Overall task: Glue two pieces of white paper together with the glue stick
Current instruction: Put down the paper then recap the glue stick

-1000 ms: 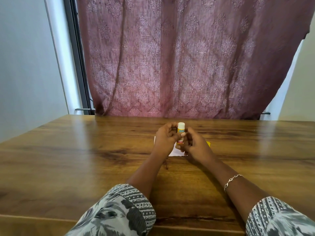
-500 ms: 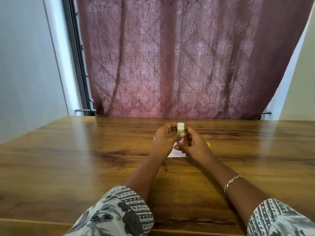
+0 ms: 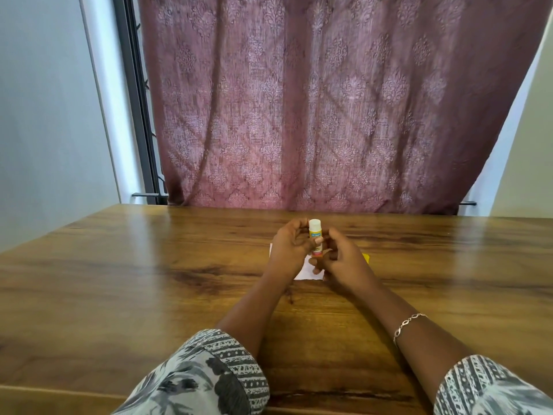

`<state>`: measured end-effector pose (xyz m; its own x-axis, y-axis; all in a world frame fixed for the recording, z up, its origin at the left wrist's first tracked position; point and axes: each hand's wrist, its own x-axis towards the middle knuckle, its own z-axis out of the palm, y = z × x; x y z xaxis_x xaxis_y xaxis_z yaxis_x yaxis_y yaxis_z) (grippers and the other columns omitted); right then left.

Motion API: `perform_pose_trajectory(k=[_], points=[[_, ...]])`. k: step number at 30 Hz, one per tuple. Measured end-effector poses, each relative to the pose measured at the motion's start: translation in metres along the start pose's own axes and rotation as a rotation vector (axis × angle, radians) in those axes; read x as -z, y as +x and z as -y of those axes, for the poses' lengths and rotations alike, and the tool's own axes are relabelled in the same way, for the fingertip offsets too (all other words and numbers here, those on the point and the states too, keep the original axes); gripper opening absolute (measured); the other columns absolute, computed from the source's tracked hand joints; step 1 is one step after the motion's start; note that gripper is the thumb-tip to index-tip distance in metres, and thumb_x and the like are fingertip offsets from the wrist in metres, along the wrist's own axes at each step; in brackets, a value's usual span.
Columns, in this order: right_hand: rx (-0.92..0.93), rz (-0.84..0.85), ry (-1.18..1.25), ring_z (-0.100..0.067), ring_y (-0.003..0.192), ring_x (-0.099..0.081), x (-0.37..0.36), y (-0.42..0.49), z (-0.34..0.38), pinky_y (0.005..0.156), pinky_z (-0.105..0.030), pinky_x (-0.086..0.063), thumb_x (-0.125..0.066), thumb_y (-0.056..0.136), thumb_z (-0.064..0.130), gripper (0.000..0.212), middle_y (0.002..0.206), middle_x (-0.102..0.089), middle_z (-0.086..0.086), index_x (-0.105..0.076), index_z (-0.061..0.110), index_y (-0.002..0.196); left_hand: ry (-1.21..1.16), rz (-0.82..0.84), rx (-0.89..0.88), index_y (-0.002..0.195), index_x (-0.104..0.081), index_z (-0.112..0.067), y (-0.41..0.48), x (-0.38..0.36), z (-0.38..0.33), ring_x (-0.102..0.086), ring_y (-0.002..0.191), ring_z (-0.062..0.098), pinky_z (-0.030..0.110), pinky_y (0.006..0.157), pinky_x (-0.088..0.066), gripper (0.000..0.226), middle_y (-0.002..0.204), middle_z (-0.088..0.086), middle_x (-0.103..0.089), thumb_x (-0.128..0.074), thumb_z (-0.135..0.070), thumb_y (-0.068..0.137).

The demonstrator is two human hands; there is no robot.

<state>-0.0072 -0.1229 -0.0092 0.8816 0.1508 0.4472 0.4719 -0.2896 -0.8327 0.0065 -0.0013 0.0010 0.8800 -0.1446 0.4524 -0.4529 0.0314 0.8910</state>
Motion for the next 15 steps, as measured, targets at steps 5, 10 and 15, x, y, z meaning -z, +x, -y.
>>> perform_pose_trajectory(k=[5,10,15], points=[[-0.055,0.014,0.124,-0.015,0.043,-0.057,0.0035,0.0013,-0.0006,0.039,-0.022,-0.04,-0.058,0.076,-0.013,0.038,0.071,-0.061,-0.002,-0.051,0.011,0.105,0.056,-0.025,0.004,0.11,-0.052,0.007,0.001,-0.0015,-0.001,-0.06,0.084,0.017,0.02,0.078,-0.05,0.03,0.097,0.013,-0.062,-0.057,0.011,0.081],[0.044,-0.021,-0.087,-0.003,0.054,-0.049,0.0023,0.0027,-0.0004,0.053,-0.026,-0.042,-0.076,0.067,0.004,0.043,0.067,-0.054,0.005,-0.048,0.03,0.086,0.023,-0.021,-0.008,0.106,-0.056,0.0,0.0012,-0.003,-0.0016,-0.063,0.092,0.025,0.038,0.091,-0.05,0.028,0.098,0.015,-0.064,-0.06,0.009,0.079],[0.001,0.012,-0.006,-0.014,0.052,-0.062,0.0023,0.0022,-0.0015,0.042,-0.024,-0.042,-0.058,0.08,-0.008,0.038,0.079,-0.061,0.002,-0.048,0.027,0.093,0.043,-0.011,-0.031,0.085,-0.055,-0.019,0.0043,-0.0004,0.0033,-0.063,0.068,-0.006,0.016,0.074,-0.051,0.031,0.082,-0.002,-0.064,-0.06,0.011,0.078]])
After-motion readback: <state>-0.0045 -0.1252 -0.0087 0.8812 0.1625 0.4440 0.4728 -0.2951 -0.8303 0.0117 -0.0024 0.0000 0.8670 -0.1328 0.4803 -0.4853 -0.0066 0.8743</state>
